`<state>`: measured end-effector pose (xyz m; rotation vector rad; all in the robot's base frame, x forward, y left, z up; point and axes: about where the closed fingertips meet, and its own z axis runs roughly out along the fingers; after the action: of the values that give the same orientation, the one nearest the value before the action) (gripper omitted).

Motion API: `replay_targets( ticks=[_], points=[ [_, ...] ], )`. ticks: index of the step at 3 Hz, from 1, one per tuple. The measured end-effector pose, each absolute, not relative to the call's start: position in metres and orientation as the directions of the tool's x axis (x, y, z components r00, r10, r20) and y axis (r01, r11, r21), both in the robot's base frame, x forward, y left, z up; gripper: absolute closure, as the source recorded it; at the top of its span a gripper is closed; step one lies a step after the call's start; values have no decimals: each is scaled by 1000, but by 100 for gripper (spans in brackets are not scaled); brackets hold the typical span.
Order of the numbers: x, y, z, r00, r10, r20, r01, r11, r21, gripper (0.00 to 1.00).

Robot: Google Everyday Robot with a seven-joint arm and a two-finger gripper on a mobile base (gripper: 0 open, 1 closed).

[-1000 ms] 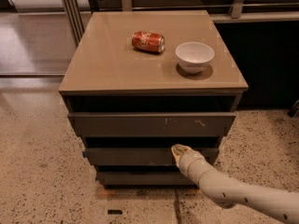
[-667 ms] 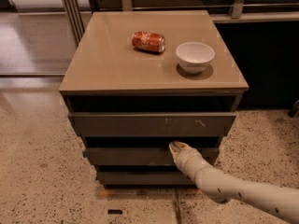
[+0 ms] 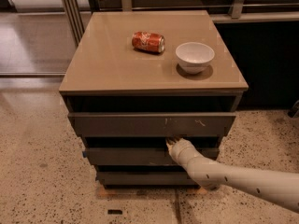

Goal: Open middle drawer

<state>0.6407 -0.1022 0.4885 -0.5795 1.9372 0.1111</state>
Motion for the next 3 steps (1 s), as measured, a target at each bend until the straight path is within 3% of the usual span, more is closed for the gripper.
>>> replay_targets(
  ticks=[3],
  points=[
    [649,-101,461,-377,-388,-841,-448,871,-202,100]
  ],
)
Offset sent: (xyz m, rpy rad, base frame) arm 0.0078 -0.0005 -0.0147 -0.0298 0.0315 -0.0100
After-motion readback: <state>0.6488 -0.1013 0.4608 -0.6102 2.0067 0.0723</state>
